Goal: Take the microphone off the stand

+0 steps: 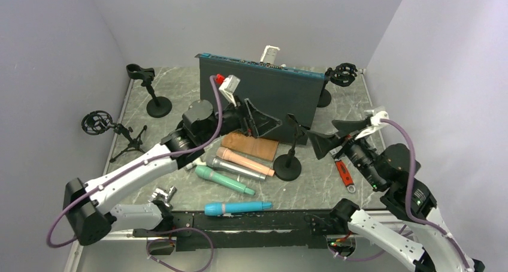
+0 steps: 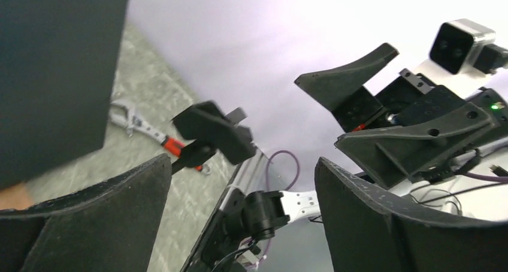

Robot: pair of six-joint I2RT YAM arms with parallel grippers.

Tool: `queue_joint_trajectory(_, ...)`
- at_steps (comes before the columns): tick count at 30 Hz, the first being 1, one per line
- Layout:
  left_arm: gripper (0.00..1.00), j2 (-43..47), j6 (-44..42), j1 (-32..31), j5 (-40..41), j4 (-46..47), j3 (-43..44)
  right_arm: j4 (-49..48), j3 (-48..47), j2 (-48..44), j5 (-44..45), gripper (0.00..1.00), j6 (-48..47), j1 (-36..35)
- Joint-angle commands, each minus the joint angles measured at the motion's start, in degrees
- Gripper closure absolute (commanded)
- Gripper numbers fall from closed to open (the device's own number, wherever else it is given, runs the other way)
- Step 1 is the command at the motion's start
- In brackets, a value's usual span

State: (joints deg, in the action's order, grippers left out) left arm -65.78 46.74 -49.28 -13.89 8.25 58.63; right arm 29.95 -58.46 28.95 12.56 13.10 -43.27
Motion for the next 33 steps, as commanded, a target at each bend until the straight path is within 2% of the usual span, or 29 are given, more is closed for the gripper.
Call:
queue_joint_trajectory(1,0.05,-6.18,6.4,0.22,-8.88,15.9,2.4,-1.73,-1.73,-2.36,3.67,0.0,2.57,0.02)
queue_joint_trajectory(3,0.01,-10.0,9.85,0.15,-9.94,20.15,4.13,-0.66,-2.23,-3.19,4.85,0.0,2.91,0.03)
queue_joint_trajectory(7,0.02,-15.11,11.88,-0.14,-8.19,19.26,7.19,0.73,-2.83,-4.34,6.22,0.0,3.31,0.05)
queue_joint_trajectory(11,0.05,-17.25,12.83,-0.71,-6.09,18.92,7.21,1.37,-2.61,-5.05,6.74,0.0,3.46,0.05)
queue_joint_trajectory(16,0.15,-20.76,14.23,-1.06,-6.59,19.89,7.63,0.97,-1.82,-5.33,6.43,0.0,3.16,0.05)
queue_joint_trajectory(20,0.27,-21.93,14.19,-1.17,-5.21,19.3,6.95,1.45,-1.65,-5.43,6.66,0.0,3.33,-0.02)
queue_joint_trajectory(26,0.6,-23.11,12.04,-1.37,-3.01,14.83,5.77,1.82,-1.38,-6.4,7.4,0.0,3.27,0.02)
queue_joint_trajectory(33,0.76,-26.84,10.09,-3.62,-1.87,13.82,0.68,2.35,-0.32,-7.32,8.45,0.0,3.28,0.05)
